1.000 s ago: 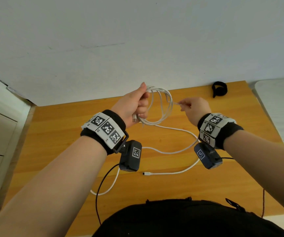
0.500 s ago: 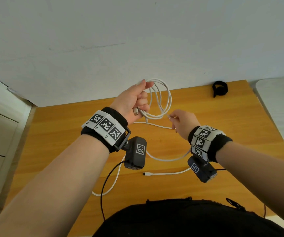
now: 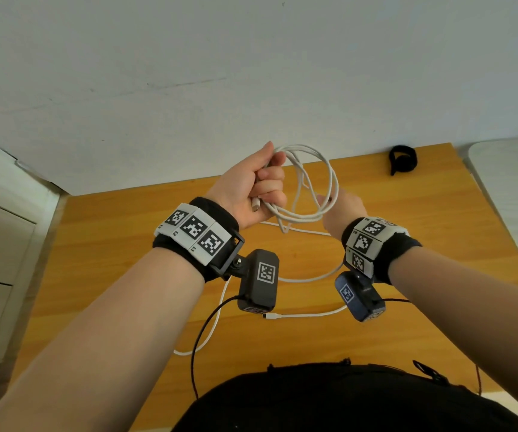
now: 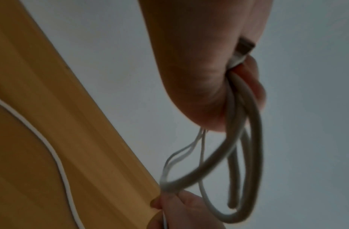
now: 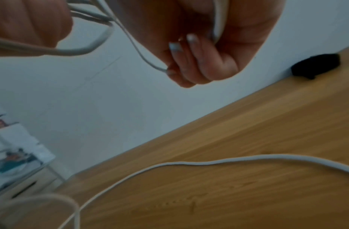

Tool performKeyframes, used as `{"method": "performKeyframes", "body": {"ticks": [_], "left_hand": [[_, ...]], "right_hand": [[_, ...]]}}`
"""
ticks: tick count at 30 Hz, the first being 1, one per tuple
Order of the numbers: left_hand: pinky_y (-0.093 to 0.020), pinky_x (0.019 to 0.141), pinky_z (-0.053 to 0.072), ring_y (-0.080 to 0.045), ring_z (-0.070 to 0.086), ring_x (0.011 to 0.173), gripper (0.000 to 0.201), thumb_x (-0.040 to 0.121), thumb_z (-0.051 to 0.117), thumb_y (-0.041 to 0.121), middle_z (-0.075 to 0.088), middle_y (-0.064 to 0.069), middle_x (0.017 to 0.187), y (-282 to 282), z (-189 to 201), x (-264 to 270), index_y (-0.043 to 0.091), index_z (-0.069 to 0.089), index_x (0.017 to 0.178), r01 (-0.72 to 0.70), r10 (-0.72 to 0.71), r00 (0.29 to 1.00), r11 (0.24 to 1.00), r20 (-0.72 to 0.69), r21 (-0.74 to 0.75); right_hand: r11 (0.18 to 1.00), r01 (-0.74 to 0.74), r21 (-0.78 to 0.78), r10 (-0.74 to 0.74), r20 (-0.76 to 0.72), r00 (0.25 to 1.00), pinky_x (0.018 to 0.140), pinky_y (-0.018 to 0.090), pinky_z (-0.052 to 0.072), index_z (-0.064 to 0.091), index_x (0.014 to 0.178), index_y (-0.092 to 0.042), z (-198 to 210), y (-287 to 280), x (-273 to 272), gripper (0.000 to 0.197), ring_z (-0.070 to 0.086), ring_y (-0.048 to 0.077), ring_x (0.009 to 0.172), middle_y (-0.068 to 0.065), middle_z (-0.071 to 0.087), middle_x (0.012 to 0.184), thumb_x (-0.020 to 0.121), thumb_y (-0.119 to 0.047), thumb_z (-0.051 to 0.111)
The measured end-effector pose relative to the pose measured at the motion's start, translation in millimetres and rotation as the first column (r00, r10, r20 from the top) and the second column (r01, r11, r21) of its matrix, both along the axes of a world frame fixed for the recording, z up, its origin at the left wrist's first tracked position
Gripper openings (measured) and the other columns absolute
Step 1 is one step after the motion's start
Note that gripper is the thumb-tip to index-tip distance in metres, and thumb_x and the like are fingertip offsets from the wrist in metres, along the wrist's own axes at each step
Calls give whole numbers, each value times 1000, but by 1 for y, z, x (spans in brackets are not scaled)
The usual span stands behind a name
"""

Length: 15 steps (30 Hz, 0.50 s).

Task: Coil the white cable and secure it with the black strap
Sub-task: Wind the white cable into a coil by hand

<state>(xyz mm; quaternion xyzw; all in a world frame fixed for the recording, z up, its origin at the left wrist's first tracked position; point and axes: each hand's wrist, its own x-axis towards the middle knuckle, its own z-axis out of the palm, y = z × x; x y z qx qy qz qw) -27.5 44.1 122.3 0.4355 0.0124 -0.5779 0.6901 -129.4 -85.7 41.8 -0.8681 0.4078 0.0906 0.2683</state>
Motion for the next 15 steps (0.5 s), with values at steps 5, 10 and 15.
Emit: {"method": "performKeyframes", "body": {"ticks": [5,10,15], "left_hand": [[-15,40,24,-5,24,30,37,97,41,40,33,7,45,-2,-2,6,12,61,88,-117,117,993,992,-7,-49],[-17,43,26,-5,24,33,33,99,39,37,36,8,48,-5,-8,12,13,61,96,-241,244,969,966,30,-95],[-19,45,32,-6,28,34,19,98,43,28,38,7,53,-7,-12,18,15,56,99,-375,377,926,923,18,-84]], "right_hand": [[949,-3,314,-51,162,985,50,25,43,53,87,-5,-1,16,-7,27,50,16,51,6,57,64,99,-20,34],[874,-82,478,24,127,992,47,20,43,52,112,-5,-5,31,-13,21,52,16,54,6,59,74,99,-16,39],[748,58,661,-125,55,991,44,22,51,41,119,-4,-8,40,-18,24,57,20,56,11,59,72,95,-2,45]]}}
